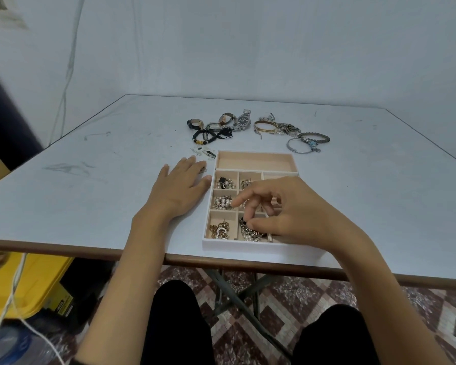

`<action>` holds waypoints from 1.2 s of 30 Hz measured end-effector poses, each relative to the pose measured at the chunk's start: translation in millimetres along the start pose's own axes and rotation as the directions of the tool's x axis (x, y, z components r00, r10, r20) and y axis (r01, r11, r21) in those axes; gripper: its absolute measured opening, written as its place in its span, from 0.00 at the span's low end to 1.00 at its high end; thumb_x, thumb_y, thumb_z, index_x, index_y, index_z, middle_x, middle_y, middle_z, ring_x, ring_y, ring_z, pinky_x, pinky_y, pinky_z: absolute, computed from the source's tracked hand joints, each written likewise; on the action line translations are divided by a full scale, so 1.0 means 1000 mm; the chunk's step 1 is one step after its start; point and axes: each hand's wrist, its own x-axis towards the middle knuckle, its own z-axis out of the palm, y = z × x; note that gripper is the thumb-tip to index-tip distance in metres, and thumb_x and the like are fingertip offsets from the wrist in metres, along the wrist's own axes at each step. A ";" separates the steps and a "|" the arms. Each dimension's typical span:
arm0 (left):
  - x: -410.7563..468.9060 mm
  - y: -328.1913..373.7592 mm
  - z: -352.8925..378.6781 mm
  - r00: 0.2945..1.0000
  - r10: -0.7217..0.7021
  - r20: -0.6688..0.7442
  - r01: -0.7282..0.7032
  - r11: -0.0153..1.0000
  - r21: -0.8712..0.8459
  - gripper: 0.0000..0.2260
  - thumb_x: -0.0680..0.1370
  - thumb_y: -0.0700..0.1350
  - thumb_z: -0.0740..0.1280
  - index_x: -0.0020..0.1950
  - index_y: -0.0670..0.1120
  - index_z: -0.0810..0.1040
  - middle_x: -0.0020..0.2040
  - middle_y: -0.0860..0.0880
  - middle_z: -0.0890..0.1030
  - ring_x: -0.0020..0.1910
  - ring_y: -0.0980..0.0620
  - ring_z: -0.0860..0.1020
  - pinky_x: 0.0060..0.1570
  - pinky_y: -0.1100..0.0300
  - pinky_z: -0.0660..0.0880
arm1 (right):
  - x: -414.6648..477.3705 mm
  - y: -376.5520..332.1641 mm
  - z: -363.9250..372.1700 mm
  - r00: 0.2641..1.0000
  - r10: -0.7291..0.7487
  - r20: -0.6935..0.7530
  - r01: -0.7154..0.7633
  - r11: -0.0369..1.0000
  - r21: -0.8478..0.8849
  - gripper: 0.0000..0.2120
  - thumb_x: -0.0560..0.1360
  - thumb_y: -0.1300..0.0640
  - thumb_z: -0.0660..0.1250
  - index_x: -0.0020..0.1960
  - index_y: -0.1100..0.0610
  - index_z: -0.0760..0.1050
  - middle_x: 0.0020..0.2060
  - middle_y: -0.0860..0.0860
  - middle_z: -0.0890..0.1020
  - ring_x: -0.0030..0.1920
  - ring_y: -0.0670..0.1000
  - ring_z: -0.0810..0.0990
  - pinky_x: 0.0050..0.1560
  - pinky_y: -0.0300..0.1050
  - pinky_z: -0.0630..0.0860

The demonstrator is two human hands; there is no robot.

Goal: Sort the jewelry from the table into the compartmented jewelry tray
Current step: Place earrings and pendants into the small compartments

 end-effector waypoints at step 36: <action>0.031 0.016 -0.031 0.992 -0.089 -0.085 0.060 0.954 -0.293 0.14 0.81 0.51 0.60 0.65 0.52 0.75 0.63 0.51 0.77 0.61 0.49 0.74 0.58 0.55 0.69 | 0.145 0.140 -0.084 0.853 0.226 -0.471 -0.456 0.761 -0.462 0.17 0.76 0.61 0.59 0.62 0.54 0.76 0.59 0.55 0.78 0.61 0.59 0.72 0.59 0.51 0.63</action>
